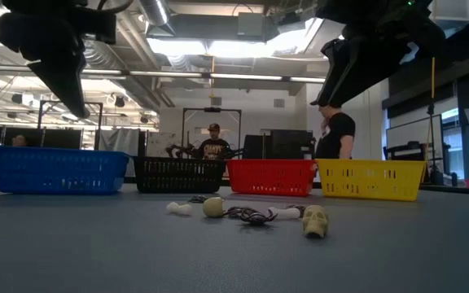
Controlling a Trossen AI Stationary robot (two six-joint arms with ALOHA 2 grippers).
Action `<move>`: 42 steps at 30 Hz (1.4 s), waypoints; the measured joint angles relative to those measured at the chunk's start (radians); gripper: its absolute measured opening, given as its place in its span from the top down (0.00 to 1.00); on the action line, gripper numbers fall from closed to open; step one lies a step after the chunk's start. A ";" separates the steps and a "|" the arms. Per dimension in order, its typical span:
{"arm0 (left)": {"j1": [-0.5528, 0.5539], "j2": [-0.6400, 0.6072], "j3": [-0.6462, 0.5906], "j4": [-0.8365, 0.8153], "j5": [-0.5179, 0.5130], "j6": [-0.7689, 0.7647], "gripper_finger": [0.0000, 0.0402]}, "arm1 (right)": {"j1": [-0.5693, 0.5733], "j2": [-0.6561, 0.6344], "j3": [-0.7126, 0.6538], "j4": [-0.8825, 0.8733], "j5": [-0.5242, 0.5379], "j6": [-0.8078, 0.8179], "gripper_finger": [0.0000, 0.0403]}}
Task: Sort Halloween decoration
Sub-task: Put the yellow skull toy into the blue bin, then put the black spider toy into the black bin
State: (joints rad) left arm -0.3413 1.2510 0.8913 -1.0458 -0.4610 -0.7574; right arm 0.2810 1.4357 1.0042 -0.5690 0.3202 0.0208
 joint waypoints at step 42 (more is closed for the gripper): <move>0.042 0.004 0.000 0.427 -0.001 0.002 0.64 | 0.000 0.000 0.000 0.000 0.000 0.000 0.57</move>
State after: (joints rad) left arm -0.2993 1.2550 0.8913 -0.6186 -0.4616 -0.7550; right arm 0.2810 1.4357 1.0042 -0.5691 0.3205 0.0208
